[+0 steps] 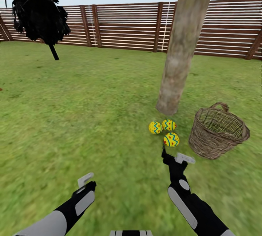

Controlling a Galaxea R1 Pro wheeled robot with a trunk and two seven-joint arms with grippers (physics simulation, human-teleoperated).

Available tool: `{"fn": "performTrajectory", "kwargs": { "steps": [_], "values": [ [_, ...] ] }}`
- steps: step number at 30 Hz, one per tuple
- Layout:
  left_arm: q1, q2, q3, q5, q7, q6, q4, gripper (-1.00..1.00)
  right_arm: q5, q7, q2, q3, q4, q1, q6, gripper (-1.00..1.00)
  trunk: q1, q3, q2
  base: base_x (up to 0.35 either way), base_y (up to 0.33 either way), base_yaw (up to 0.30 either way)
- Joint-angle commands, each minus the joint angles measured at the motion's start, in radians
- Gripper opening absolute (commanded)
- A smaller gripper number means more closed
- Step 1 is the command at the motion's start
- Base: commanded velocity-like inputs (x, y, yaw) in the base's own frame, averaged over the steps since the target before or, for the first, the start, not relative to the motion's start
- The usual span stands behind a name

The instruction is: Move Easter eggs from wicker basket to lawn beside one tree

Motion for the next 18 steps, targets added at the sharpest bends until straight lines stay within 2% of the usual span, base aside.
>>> {"fn": "performTrajectory", "kwargs": {
  "steps": [1,2,3,6,7,9,10,11,14,18],
  "values": [
    [-0.001,0.001,-0.008,0.011,-0.002,-0.026,0.01,1.0,-0.008,-0.009,-0.002,0.004,0.021,0.0,-0.003,1.0,-0.001,0.003,0.0,0.0,0.0,0.0],
    [-0.001,0.001,-0.009,0.01,-0.011,-0.058,0.028,1.0,-0.004,-0.014,-0.002,0.004,0.06,0.001,0.004,1.0,-0.001,0.007,0.0,0.0,0.0,0.0],
    [0.0,0.009,-0.009,0.011,-0.024,-0.102,0.052,1.0,0.002,-0.025,-0.001,0.006,0.142,0.008,0.006,1.0,-0.002,0.011,0.0,0.0,0.0,0.0],
    [-0.001,0.024,-0.011,0.014,-0.036,-0.117,0.067,1.0,0.004,-0.034,-0.001,0.009,0.195,0.04,0.004,1.0,-0.003,0.023,0.001,0.0,0.0,0.0],
    [0.0,0.032,-0.012,0.017,-0.1,-0.123,0.101,1.0,0.023,-0.036,0.001,0.011,0.221,0.11,-0.003,1.0,-0.003,0.026,0.001,0.0,0.0,0.0],
    [0.0,0.034,-0.011,0.017,-0.188,-0.123,0.149,1.0,0.061,-0.036,0.001,0.012,0.231,0.16,-0.035,1.0,-0.004,0.034,0.002,0.0,0.0,0.0],
    [0.0,0.037,-0.01,0.018,-0.296,-0.122,0.194,1.0,0.102,-0.038,0.001,0.013,0.267,0.202,-0.106,1.0,-0.005,0.038,0.002,0.0,0.0,0.0],
    [0.0,0.04,-0.01,0.018,-0.341,-0.122,0.216,1.0,0.114,-0.039,0.002,0.013,0.296,0.215,-0.151,1.0,-0.005,0.042,0.002,0.0,0.0,0.0],
    [0.0,0.046,-0.01,0.02,-0.393,-0.122,0.253,1.0,0.128,-0.04,0.004,0.017,0.372,0.228,-0.236,1.0,-0.007,0.055,0.003,0.0,0.0,0.0],
    [0.0,0.04,-0.012,0.02,-0.429,-0.122,0.361,1.0,0.142,-0.036,0.022,0.022,0.557,0.236,-0.408,1.0,-0.008,0.076,0.004,0.0,0.0,0.0]
  ]
}}
